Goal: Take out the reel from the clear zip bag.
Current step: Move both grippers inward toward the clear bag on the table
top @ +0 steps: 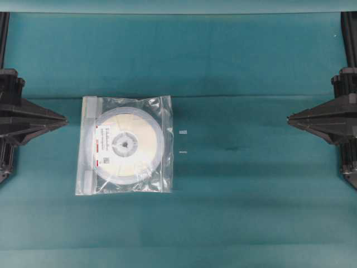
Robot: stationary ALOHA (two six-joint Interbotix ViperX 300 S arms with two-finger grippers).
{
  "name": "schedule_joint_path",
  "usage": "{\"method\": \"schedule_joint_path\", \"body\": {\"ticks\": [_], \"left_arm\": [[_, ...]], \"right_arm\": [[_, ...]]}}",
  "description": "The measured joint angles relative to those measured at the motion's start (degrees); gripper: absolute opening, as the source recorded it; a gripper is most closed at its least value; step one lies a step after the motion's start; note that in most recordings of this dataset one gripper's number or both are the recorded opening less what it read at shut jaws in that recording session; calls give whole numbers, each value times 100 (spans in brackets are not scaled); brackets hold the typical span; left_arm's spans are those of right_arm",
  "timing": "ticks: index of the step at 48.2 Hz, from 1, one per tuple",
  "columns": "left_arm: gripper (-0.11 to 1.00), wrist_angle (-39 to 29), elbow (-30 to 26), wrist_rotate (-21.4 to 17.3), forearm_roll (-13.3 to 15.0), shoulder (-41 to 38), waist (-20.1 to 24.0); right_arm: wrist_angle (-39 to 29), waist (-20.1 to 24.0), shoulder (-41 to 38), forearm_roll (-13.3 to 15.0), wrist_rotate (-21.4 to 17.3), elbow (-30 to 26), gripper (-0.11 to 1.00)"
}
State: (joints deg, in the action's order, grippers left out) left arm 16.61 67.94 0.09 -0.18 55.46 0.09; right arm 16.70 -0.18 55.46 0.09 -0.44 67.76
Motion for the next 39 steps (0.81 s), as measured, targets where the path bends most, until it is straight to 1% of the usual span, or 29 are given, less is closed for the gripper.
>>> {"method": "schedule_joint_path", "body": {"ticks": [1, 3, 6, 8, 12, 15, 21, 25, 30, 36, 39], "left_arm": [[14, 0, 0, 0, 9, 0, 9], [9, -141, -18, 123, -9, -35, 0], [1, -352, -44, 404, -18, -114, -18], [-1, -483, -105, 615, -18, -141, -18], [-1, -659, -220, 1046, -26, -141, -26], [-1, -738, -272, 1239, -26, -132, -26], [-1, -826, -334, 1749, -26, -149, -44], [-1, -835, -352, 2118, -26, -193, -62], [-1, -835, -352, 2777, -35, -255, -62], [-1, -844, -343, 3463, -35, -308, -44], [-1, -853, -334, 3964, -26, -378, 44]], "right_arm": [[0, 9, -9, 9, 0, 0, 8], [-9, -35, -35, -26, 0, -9, 8], [-88, -141, -97, -167, -70, -35, 0], [-167, -202, -158, -281, -176, -88, 0], [-352, -290, -272, -457, -413, -193, 0], [-527, -352, -360, -536, -615, -272, 0], [-800, -448, -659, -598, -1107, -431, 0], [-853, -527, -949, -606, -1468, -519, 0], [-853, -686, -1362, -615, -1854, -606, 0], [-853, -835, -1960, -615, -2312, -809, 0], [-853, -879, -2268, -615, -2531, -923, 0]]}}
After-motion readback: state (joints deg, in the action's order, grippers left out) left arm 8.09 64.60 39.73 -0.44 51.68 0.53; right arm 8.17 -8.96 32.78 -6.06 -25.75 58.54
